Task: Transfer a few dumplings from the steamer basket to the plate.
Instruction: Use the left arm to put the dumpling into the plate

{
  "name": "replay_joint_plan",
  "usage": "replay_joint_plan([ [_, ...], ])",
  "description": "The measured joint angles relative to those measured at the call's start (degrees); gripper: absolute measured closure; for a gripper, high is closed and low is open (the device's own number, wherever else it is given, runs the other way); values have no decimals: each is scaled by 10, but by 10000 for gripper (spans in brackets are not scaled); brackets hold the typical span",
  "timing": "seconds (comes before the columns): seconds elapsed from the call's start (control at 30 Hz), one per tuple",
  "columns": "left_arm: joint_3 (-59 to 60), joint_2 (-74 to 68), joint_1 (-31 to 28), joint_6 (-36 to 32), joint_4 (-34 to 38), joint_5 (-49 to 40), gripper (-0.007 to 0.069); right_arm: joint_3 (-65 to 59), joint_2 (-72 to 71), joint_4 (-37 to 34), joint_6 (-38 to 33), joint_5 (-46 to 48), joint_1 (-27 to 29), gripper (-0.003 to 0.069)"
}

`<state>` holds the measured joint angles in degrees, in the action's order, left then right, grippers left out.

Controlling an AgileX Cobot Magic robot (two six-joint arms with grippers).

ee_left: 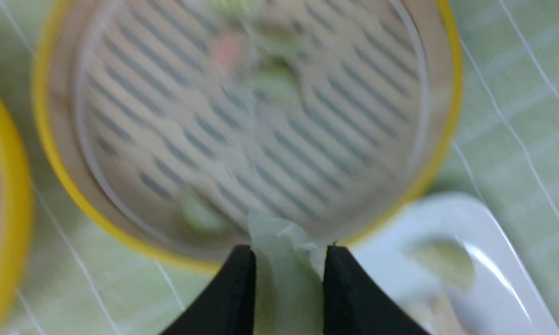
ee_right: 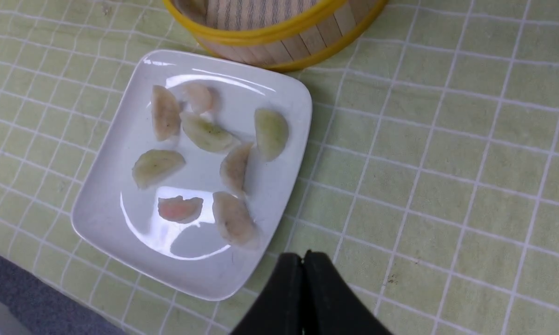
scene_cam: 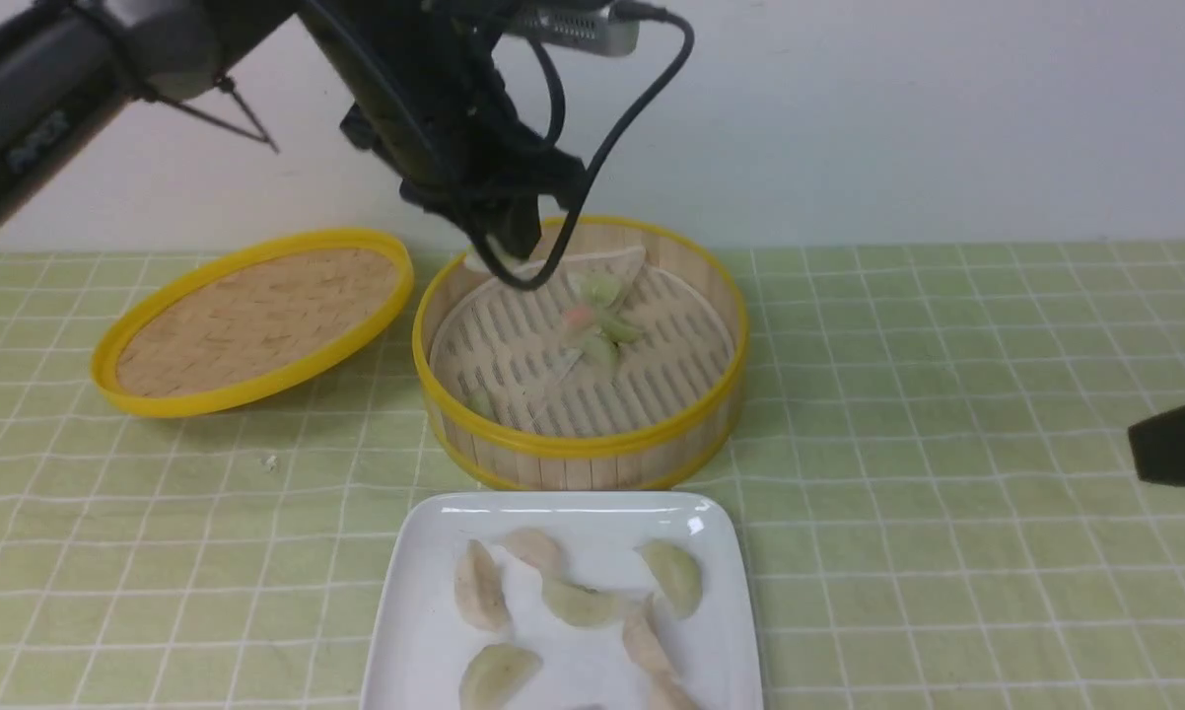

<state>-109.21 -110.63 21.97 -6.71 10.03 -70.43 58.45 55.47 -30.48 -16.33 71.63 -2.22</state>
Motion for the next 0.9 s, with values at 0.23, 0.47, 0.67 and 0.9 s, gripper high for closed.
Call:
replay_joint_plan([
  [0.23,278,104,7,1,18,7,462,0,0,0,-1,1,0,673],
  [0.47,504,134,7,-2,84,149,462,0,0,0,-14,1,0,673],
  [0.67,522,134,7,-15,93,200,462,0,0,-1,-18,1,0,673],
  [0.9,522,134,7,-4,94,205,325,5,9,-21,-17,-8,0,673],
])
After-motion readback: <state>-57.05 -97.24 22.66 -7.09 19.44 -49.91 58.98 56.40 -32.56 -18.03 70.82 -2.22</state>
